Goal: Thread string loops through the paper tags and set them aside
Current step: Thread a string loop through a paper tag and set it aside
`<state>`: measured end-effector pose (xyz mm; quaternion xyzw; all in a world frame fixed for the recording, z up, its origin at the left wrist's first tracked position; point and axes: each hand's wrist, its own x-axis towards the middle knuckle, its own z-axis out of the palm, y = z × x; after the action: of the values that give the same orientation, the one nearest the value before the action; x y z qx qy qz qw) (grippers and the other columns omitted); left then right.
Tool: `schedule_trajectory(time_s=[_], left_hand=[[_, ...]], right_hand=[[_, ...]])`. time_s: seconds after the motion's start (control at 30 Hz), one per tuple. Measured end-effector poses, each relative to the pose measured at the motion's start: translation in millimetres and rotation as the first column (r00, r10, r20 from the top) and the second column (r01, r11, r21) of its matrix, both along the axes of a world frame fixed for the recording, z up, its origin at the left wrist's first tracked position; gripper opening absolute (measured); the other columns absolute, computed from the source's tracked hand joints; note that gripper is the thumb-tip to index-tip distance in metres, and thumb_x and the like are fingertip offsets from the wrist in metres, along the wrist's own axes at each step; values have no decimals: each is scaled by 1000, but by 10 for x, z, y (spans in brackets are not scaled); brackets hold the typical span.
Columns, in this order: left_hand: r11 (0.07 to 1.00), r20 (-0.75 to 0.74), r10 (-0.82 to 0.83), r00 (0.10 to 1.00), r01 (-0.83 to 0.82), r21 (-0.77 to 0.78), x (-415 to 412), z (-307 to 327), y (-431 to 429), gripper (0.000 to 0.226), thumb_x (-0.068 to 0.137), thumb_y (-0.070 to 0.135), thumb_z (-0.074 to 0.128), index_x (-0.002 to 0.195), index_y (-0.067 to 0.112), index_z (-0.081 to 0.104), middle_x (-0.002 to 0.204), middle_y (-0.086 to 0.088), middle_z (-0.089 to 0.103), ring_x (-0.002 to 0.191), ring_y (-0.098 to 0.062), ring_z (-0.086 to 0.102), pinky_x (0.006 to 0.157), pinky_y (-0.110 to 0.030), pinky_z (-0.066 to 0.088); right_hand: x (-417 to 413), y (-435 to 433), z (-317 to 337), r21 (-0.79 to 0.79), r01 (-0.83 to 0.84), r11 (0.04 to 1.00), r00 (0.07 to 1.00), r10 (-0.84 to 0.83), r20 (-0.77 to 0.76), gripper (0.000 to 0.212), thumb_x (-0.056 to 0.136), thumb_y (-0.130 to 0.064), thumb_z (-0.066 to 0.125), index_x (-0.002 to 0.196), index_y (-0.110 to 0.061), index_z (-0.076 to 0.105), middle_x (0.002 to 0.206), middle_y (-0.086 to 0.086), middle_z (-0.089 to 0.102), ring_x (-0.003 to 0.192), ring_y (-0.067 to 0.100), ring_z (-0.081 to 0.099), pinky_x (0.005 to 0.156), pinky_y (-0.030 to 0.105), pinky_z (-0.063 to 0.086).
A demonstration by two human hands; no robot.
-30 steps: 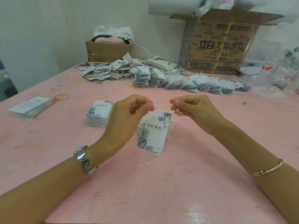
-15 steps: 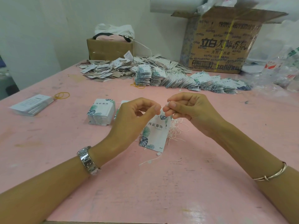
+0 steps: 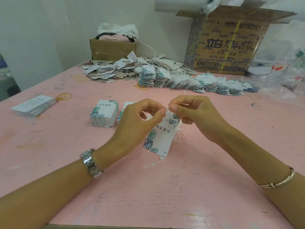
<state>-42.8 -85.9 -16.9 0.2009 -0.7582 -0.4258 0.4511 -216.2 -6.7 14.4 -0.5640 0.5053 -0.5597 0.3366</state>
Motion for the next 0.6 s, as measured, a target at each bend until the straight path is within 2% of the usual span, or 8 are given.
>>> schedule_trajectory(time_s=[0.1,0.23,0.5,0.6], left_hand=[[1000,2,-2,1000,2,-13,0,-2,-4,6,88,22,72,85,27,71,79,17,70,76,0,59,71,-24,41],[1000,-6,9,1000,-9,-6,0,-7,-15,8,89,21,72,85,28,70,81,12,71,76,-1,59,71,-24,41],[1000,-6,19,1000,-19,-3,10,4,-12,5,89,21,72,86,26,71,81,12,71,76,0,59,69,-21,41],[1000,-3,28,1000,-28,-14,11,13,3,6,89,22,71,85,27,70,81,14,71,76,0,59,69,-20,42]], right_hand=[[34,0,-2,-12,7,1000,999,-7,-32,10,74,-27,77,78,-18,76,79,23,55,63,31,26,50,23,24],[26,3,10,-29,52,998,998,-52,-17,10,72,-29,77,77,-20,76,80,22,54,56,17,32,49,20,29],[43,2,-16,-27,49,998,998,-50,-31,8,74,-27,76,78,-20,75,78,23,54,57,17,31,50,19,28],[41,2,-39,-55,42,998,998,-45,-44,9,76,-23,75,81,-16,73,73,16,62,53,10,41,50,17,32]])
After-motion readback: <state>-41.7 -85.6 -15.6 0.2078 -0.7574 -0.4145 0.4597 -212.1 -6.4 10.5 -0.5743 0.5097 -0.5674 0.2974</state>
